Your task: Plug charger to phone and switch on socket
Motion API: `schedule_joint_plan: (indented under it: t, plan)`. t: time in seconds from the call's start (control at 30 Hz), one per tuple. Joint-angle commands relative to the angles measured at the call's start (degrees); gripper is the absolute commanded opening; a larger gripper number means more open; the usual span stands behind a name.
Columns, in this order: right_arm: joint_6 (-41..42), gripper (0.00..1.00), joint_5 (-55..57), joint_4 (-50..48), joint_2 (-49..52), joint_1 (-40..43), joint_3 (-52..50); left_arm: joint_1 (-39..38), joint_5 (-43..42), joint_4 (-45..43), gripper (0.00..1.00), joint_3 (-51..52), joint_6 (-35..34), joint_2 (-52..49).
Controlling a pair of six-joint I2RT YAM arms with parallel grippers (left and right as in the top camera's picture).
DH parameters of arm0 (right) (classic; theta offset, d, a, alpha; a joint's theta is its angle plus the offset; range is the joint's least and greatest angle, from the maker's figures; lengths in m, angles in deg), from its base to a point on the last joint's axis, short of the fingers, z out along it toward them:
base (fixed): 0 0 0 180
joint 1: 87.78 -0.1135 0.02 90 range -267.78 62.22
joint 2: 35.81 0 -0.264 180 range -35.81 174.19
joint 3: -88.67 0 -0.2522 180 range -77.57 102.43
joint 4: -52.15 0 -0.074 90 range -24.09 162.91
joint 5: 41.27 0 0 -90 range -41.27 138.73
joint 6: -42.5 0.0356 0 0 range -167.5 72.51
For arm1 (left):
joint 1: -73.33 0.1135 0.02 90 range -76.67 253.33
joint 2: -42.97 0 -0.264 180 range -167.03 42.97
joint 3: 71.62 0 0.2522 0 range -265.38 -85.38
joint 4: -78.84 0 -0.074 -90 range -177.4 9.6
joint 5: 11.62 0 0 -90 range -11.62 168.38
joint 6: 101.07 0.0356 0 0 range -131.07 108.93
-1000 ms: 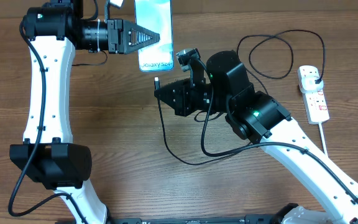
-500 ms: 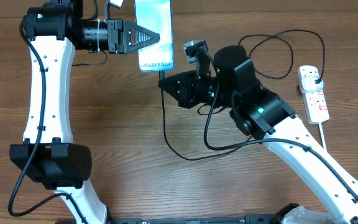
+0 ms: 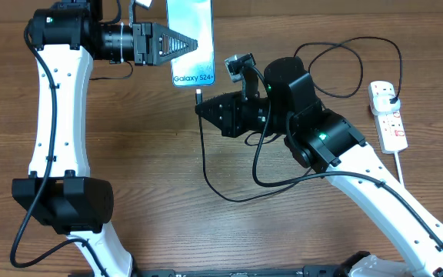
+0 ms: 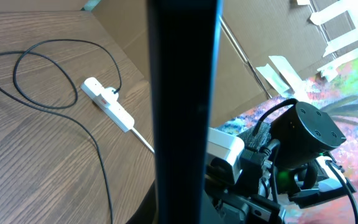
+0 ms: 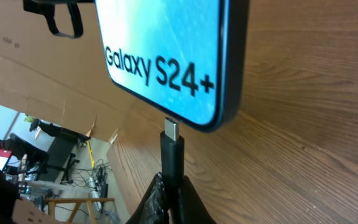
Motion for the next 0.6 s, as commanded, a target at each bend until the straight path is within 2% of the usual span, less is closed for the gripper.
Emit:
schedule_joint_plan:
  t: [0.0,0.17,0.3,0.57]
  plan:
    - [0.3,0.04,-0.7,-1.4,-1.2,-0.3,1.8,-0.1,-3.7,-0.3,0.04,-1.0,-0.7,2.0]
    - [0.3,0.04,-0.7,-2.0,-1.2,-0.3,1.8,-0.1,-4.0,-0.3,0.04,-1.0,-1.1,2.0]
    - [0.5,0.04,-0.7,-2.0,-1.2,-0.3,1.8,-0.1,-7.8,-0.3,0.04,-1.0,-1.0,2.0]
    - [0.5,0.04,-1.3,-2.0,-1.2,-0.3,1.8,-0.1,-5.0,-0.7,0.04,-1.0,-0.9,2.0]
